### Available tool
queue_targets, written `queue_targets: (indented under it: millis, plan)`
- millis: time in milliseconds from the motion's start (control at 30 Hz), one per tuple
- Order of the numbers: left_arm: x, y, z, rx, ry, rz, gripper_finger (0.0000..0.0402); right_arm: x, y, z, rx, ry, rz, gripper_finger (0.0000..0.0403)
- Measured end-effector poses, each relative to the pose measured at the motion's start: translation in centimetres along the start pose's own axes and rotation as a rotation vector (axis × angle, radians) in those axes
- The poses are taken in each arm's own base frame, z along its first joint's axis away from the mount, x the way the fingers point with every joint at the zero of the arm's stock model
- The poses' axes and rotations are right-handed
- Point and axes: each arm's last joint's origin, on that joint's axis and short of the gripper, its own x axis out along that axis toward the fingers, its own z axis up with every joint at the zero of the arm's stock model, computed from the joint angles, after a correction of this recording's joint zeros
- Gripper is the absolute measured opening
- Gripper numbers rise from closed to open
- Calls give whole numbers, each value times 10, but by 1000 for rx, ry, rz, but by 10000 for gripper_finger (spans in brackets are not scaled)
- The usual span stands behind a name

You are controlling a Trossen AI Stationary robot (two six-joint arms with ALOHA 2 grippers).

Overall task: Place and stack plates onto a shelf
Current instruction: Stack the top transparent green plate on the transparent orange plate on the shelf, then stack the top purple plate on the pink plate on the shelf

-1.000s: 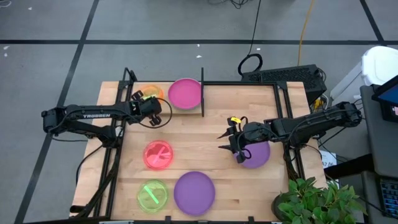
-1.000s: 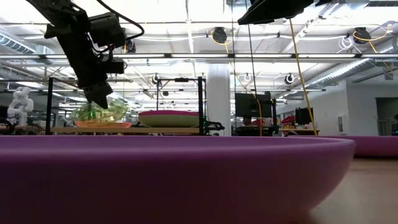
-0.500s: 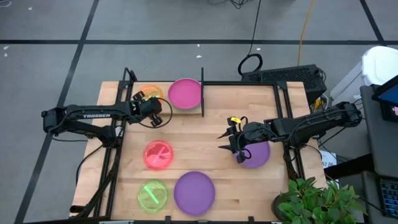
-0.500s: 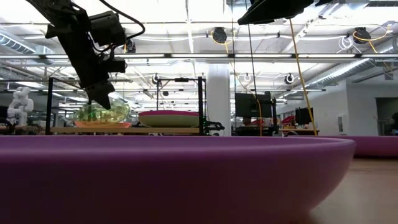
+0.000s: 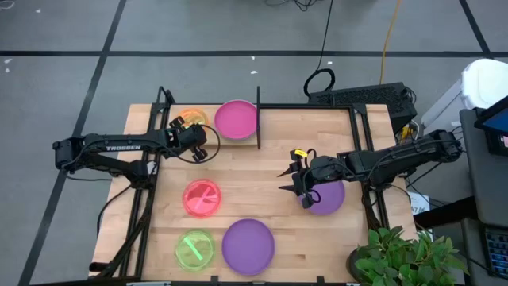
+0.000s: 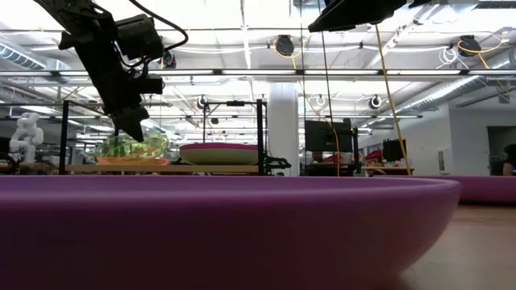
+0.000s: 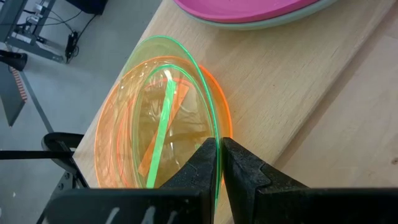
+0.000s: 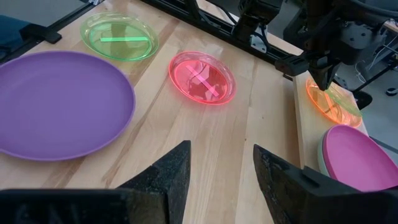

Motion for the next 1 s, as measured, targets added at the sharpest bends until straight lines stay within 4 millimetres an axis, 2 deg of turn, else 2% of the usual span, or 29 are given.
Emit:
queue_targets:
  millis: [100, 300, 400, 600, 1000]
  plan:
    - [0, 0, 0, -2, 0, 0, 41, 0, 0, 0, 0, 0, 0, 155]
    - [0, 0, 0, -18, -3, 4, 101, 0, 0, 0, 0, 0, 0, 155]
    - [0, 0, 1, -45, -8, 10, 119, 0, 0, 0, 0, 0, 0, 155]
    - [-4, 0, 1, -115, -26, 2, 125, 0, 0, 0, 8, 0, 1, 155]
    - [-30, 13, -1, -181, -145, -99, 125, 0, 0, 0, 8, 1, 1, 155]
